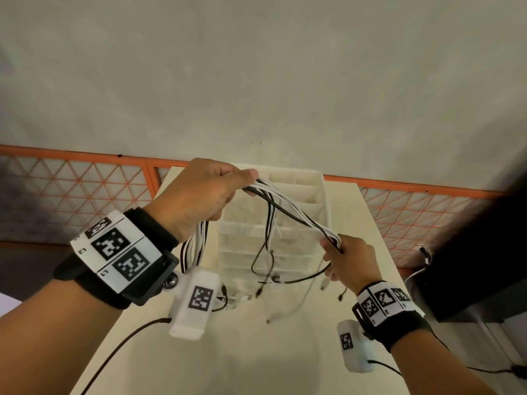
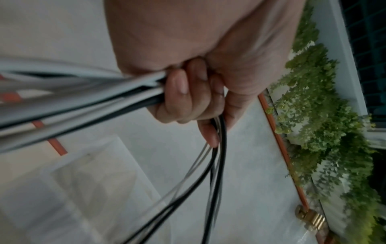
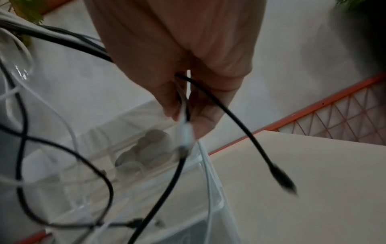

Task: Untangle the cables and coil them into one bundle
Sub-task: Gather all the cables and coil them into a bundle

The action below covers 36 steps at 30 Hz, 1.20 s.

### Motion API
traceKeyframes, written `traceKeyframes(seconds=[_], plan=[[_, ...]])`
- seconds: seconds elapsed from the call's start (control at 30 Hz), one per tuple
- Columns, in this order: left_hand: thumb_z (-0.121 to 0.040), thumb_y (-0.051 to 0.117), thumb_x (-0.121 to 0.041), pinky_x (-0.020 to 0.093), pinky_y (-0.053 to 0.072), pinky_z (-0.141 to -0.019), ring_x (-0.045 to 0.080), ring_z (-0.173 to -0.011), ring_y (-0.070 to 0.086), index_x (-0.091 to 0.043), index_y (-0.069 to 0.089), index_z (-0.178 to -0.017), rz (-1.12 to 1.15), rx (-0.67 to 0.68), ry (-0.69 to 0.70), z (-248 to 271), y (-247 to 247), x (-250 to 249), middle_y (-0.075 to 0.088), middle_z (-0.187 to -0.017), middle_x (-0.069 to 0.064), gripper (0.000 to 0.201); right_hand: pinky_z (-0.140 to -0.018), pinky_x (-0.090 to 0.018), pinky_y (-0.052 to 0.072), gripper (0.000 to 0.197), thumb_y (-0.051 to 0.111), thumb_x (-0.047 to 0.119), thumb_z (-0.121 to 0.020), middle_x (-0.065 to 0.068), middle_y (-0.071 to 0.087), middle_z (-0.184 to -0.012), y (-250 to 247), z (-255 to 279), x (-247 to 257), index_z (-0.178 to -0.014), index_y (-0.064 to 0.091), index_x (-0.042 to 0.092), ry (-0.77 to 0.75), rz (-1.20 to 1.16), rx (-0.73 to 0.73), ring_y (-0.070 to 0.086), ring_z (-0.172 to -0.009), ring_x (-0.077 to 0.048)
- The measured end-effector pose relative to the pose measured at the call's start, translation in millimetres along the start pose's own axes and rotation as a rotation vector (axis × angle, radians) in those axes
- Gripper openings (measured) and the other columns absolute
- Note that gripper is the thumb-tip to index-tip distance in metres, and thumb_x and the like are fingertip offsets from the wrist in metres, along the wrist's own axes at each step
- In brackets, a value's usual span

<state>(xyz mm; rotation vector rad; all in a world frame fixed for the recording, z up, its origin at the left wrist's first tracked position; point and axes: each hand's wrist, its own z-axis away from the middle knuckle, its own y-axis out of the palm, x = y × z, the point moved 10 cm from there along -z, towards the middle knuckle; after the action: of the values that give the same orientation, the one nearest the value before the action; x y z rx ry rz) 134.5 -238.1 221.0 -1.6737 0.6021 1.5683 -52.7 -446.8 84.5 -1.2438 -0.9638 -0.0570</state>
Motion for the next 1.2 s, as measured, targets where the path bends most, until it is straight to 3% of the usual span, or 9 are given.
traceKeyframes(seconds=[0.1,0.2,0.3,0.5,0.67,0.77,0.87,1.03,1.2], plan=[[-0.091,0.067,-0.027,0.026,0.016,-0.046,0.013,-0.043,0.017,-0.022,0.065,-0.045,0.109,-0.071,-0.001,-3.4,-10.9,-2.1,0.026,-0.045,-0.01,0.047,-0.064,-0.033,0.061,0.019,0.053,0.017,-0.096,-0.007,0.074,-0.075,19.9,4.9,-19.5,-0.081,0.065,0.018,0.069,-0.04,0.107,0.072,-0.063,-0.026],[-0.092,0.067,-0.027,0.027,0.015,-0.045,0.012,-0.043,0.016,-0.023,0.057,-0.037,0.132,-0.079,0.014,-5.1,-14.4,-8.4,0.025,-0.044,-0.011,0.056,-0.083,-0.045,0.057,0.018,0.052,0.015,-0.092,-0.003,0.074,-0.08,44.0,8.8,-42.5,-0.085,0.064,0.026,0.091,0.073,0.219,0.069,-0.081,-0.035],[-0.092,0.066,-0.027,0.027,0.014,-0.045,0.013,-0.045,0.015,-0.023,0.055,-0.036,0.115,-0.063,0.017,-4.8,-14.4,-8.7,0.024,-0.045,-0.011,0.058,-0.086,-0.033,0.05,0.021,0.053,0.016,-0.094,0.0,0.074,-0.095,51.3,14.5,-56.1,-0.101,0.064,0.033,0.116,0.152,0.255,0.066,-0.094,-0.03],[-0.095,0.062,-0.029,0.028,0.014,-0.048,0.015,-0.05,0.014,-0.025,0.06,-0.04,0.069,0.022,0.003,-2.2,0.0,-4.7,0.024,-0.049,-0.008,0.054,-0.083,-0.023,0.047,0.071,0.076,0.028,-0.083,0.007,0.061,-0.112,25.0,22.6,5.4,-0.146,0.042,0.032,-0.057,0.19,0.349,0.059,-0.094,-0.011],[-0.094,0.062,-0.036,0.021,0.022,-0.044,0.01,-0.042,0.024,-0.017,0.067,-0.06,-0.158,0.128,0.1,2.7,34.8,-7.3,0.029,-0.048,-0.009,0.039,-0.061,-0.017,0.045,0.064,0.081,0.038,-0.077,0.011,0.052,-0.069,-51.3,45.8,138.9,-0.132,0.05,0.045,-0.382,-0.119,0.084,0.049,-0.059,-0.003],[-0.095,0.06,-0.034,0.009,0.027,-0.04,0.0,-0.034,0.039,-0.014,0.07,-0.08,-0.311,0.17,0.174,4.6,53.5,-9.0,0.043,-0.038,-0.016,0.028,-0.056,-0.024,0.038,0.015,0.074,0.044,-0.081,0.01,0.051,-0.053,-46.0,51.5,169.2,-0.088,0.067,0.033,-0.408,0.007,0.086,0.051,-0.055,-0.007],[-0.093,0.057,-0.046,0.016,0.029,-0.043,0.004,-0.04,0.035,-0.012,0.064,-0.091,-0.275,0.222,0.117,2.0,56.1,11.2,0.045,-0.043,-0.016,0.035,-0.054,-0.029,0.034,0.036,0.067,0.041,-0.086,0.009,0.053,-0.06,-34.7,38.2,151.9,-0.058,0.049,0.028,-0.338,0.194,0.086,0.052,-0.063,-0.015],[-0.092,0.036,-0.067,0.026,0.029,-0.048,0.016,-0.048,0.028,-0.009,0.068,-0.079,-0.231,0.191,-0.091,-0.4,29.6,85.8,0.033,-0.05,-0.006,0.068,-0.065,-0.03,0.047,0.029,0.064,0.043,-0.088,0.002,0.065,-0.07,-57.9,0.6,79.1,-0.064,0.06,0.027,-0.047,0.288,0.031,0.063,-0.074,-0.024],[-0.088,0.036,-0.072,0.024,0.028,-0.046,0.017,-0.046,0.024,-0.009,0.065,-0.067,-0.217,0.162,-0.246,2.6,8.5,153.6,0.028,-0.05,-0.002,0.072,-0.076,-0.038,0.06,0.021,0.063,0.035,-0.086,-0.003,0.074,-0.064,-73.5,-27.3,12.2,-0.073,0.07,0.02,0.171,0.134,-0.032,0.073,-0.072,-0.024]])
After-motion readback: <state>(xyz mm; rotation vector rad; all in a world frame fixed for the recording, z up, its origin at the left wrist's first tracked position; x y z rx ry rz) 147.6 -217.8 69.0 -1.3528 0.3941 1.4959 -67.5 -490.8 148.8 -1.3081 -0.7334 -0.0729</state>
